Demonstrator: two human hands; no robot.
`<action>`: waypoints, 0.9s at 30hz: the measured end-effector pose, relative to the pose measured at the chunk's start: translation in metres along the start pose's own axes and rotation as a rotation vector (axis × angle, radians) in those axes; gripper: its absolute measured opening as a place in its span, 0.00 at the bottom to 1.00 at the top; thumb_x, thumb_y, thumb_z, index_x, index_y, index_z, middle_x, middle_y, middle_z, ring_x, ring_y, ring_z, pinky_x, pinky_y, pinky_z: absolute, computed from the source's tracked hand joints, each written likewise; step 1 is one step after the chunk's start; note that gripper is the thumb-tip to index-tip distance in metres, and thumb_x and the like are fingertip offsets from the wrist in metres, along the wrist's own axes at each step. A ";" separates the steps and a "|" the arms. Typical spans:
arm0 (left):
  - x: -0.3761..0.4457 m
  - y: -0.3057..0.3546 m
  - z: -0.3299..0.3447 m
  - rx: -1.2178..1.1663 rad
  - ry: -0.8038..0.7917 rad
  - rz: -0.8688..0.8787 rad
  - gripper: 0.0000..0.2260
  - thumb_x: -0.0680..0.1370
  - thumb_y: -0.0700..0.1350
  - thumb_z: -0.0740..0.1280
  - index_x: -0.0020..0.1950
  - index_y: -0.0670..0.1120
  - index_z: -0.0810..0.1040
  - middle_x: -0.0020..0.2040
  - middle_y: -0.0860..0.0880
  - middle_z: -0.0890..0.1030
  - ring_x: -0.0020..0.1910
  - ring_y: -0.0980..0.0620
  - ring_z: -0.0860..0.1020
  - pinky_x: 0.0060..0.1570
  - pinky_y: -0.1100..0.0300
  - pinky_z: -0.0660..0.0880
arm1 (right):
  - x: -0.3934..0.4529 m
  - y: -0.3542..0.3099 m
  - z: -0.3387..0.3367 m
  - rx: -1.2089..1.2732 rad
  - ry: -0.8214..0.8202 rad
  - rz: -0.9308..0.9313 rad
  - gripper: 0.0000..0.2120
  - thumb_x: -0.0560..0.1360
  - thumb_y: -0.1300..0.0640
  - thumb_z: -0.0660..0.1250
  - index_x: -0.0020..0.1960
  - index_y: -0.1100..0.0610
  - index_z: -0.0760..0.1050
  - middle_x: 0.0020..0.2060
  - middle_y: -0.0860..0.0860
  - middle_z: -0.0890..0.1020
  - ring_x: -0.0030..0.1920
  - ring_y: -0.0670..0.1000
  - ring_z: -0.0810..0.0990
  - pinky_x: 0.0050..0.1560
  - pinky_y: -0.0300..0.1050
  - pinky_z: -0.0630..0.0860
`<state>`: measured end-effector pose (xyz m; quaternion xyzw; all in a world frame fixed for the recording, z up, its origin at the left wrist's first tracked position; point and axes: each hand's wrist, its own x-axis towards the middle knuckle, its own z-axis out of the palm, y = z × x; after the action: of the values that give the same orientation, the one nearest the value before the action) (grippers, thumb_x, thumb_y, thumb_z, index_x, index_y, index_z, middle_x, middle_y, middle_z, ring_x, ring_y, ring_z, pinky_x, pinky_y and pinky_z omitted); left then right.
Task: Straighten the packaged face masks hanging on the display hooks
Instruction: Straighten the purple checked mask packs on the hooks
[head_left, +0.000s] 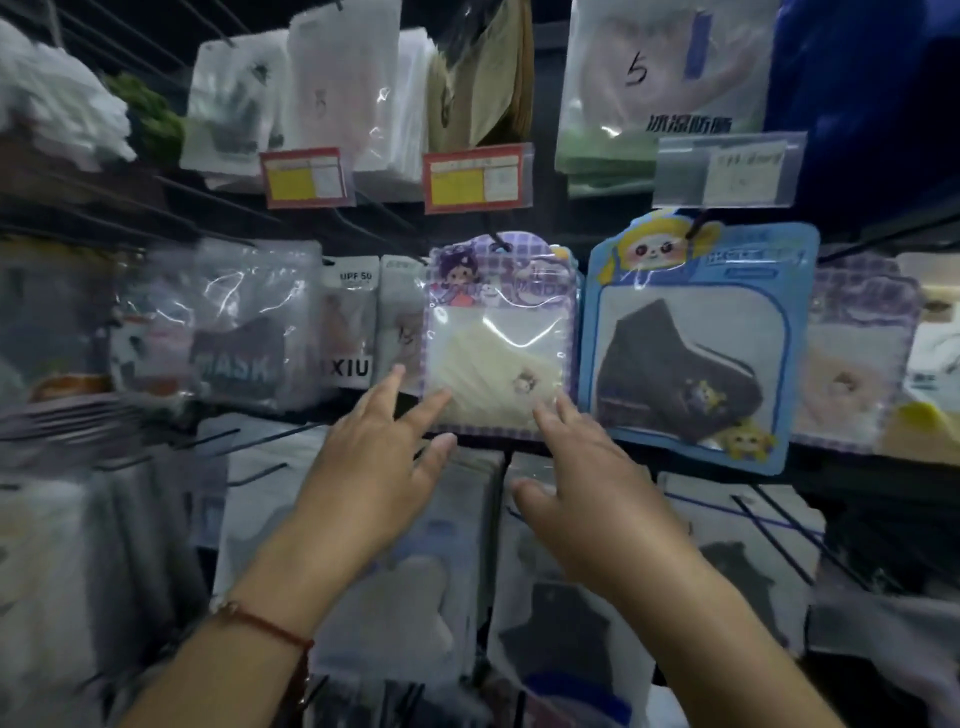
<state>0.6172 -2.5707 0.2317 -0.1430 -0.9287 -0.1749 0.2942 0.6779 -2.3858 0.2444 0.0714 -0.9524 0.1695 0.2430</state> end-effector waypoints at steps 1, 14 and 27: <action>0.006 -0.005 0.002 -0.015 0.001 0.019 0.24 0.82 0.61 0.54 0.78 0.63 0.58 0.82 0.51 0.45 0.80 0.48 0.50 0.77 0.50 0.55 | 0.003 -0.002 0.003 0.010 0.010 0.040 0.36 0.80 0.45 0.60 0.80 0.46 0.43 0.79 0.44 0.43 0.78 0.46 0.45 0.73 0.40 0.46; 0.042 -0.039 0.039 -0.532 0.083 0.250 0.20 0.81 0.55 0.62 0.73 0.64 0.68 0.79 0.58 0.60 0.76 0.56 0.62 0.71 0.56 0.64 | 0.037 0.001 0.039 0.438 0.383 0.323 0.36 0.75 0.47 0.68 0.78 0.45 0.57 0.69 0.44 0.72 0.66 0.47 0.72 0.68 0.51 0.70; 0.054 -0.054 0.043 -1.220 -0.102 -0.040 0.27 0.79 0.46 0.69 0.76 0.61 0.65 0.57 0.54 0.82 0.51 0.57 0.83 0.50 0.56 0.80 | 0.022 0.002 0.037 0.711 0.558 0.234 0.07 0.79 0.58 0.65 0.49 0.48 0.80 0.40 0.44 0.85 0.40 0.42 0.82 0.41 0.38 0.76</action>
<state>0.5336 -2.5932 0.2181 -0.2766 -0.6765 -0.6734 0.1109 0.6415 -2.3988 0.2239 -0.0062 -0.7353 0.5243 0.4294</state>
